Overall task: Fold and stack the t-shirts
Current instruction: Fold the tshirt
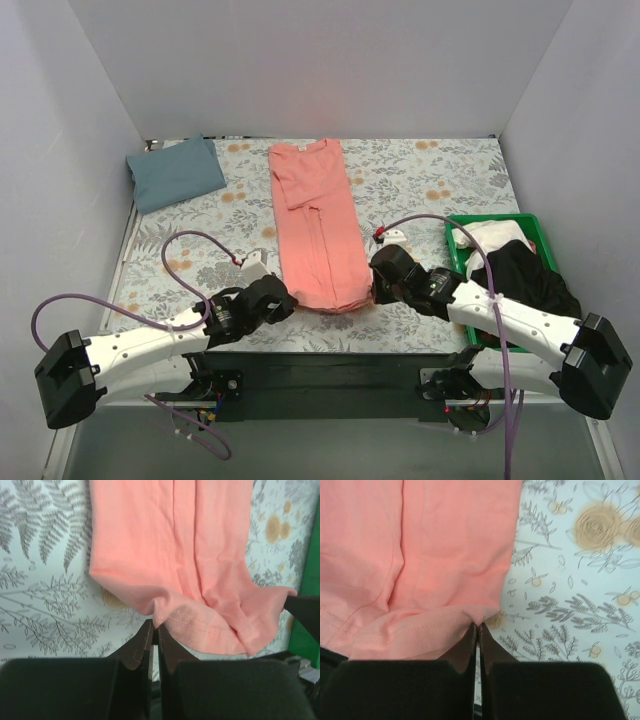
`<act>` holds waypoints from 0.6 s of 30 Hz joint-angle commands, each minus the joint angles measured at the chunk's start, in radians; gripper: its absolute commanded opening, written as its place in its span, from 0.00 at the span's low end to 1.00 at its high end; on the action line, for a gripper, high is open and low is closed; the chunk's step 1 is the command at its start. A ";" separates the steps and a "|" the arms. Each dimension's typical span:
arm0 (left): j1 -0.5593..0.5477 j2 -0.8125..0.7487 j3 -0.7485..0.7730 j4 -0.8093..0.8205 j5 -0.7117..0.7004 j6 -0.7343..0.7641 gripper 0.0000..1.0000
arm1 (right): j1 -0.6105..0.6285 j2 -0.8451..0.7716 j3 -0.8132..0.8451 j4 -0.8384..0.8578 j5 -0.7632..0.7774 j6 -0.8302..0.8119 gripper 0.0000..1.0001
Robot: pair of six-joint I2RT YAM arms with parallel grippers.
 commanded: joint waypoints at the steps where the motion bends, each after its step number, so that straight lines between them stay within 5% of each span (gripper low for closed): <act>1: 0.013 -0.018 0.031 0.102 -0.193 0.068 0.00 | -0.042 0.022 0.081 0.092 0.098 -0.095 0.01; 4: 0.086 0.002 0.003 0.272 -0.233 0.201 0.00 | -0.114 0.071 0.145 0.195 0.083 -0.187 0.01; 8: 0.263 0.093 -0.015 0.562 -0.072 0.382 0.00 | -0.204 0.222 0.282 0.310 0.023 -0.264 0.01; 18: 0.551 0.522 0.069 1.084 0.167 0.496 0.00 | -0.349 0.684 0.633 0.468 -0.080 -0.370 0.01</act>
